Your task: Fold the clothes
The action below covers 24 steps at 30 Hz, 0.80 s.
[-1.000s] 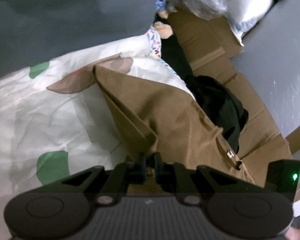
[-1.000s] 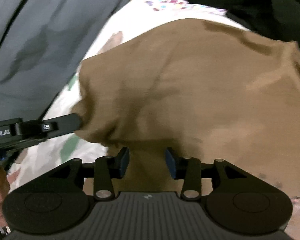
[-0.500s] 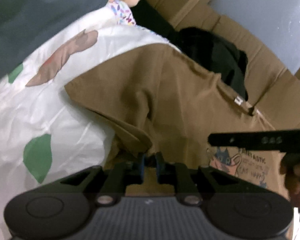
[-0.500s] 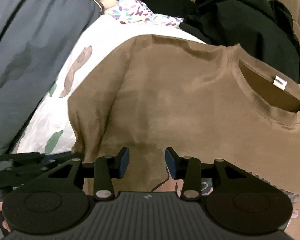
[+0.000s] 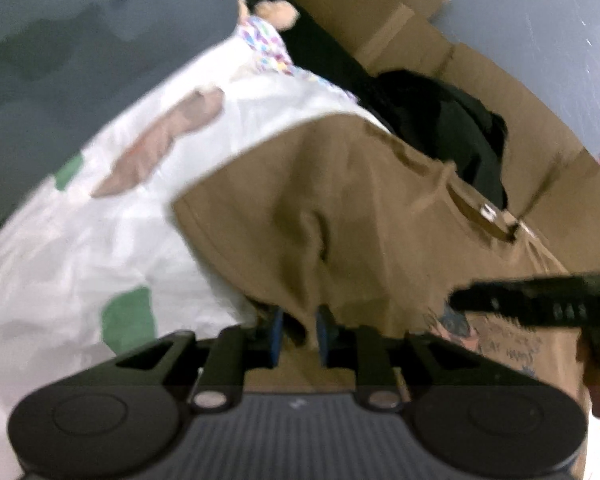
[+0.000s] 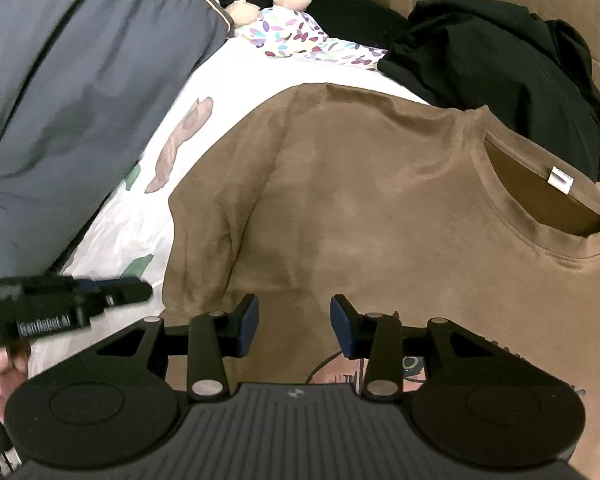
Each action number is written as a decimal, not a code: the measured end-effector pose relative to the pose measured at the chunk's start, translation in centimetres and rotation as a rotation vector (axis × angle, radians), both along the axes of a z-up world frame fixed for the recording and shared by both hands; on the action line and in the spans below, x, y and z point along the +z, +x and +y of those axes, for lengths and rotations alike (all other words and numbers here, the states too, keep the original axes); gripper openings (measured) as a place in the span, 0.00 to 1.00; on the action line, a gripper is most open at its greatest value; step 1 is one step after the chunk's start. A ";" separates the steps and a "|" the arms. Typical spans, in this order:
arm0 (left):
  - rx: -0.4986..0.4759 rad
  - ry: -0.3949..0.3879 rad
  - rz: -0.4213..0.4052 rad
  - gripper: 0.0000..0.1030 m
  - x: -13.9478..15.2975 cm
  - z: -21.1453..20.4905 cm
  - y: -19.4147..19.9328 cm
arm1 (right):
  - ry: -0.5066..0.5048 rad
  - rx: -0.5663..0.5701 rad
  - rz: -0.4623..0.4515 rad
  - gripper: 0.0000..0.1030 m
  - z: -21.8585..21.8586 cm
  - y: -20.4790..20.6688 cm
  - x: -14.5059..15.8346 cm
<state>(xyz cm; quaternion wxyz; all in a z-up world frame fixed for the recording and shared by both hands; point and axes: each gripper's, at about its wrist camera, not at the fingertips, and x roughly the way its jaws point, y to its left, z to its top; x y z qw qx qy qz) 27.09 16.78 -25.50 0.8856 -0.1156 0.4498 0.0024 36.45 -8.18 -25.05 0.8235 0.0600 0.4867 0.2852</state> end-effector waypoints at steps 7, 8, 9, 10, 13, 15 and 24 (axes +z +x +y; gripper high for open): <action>0.095 0.017 -0.037 0.20 -0.9 3.0 3.0 | 0.003 -0.007 0.020 0.43 -0.1 0.1 -1.1; 0.095 0.020 -0.037 0.20 -0.9 3.1 3.1 | 0.003 -0.006 0.022 0.43 0.0 0.2 -1.4; 0.104 0.044 -0.035 0.20 -1.4 3.5 3.8 | 0.004 -0.007 0.023 0.43 0.0 0.2 -1.5; 0.113 0.057 -0.036 0.20 -1.7 3.7 4.2 | 0.007 -0.009 0.025 0.43 0.0 0.3 -1.7; 0.146 0.156 -0.050 0.19 -2.0 3.7 5.0 | 0.022 -0.017 0.030 0.43 0.2 0.6 -2.4; 0.163 0.148 -0.065 0.19 -2.4 4.4 5.6 | 0.041 -0.018 0.023 0.43 0.5 0.8 -2.6; 0.199 0.075 -0.035 0.18 -4.9 7.4 7.5 | 0.259 0.043 -0.055 0.43 4.1 1.5 -1.9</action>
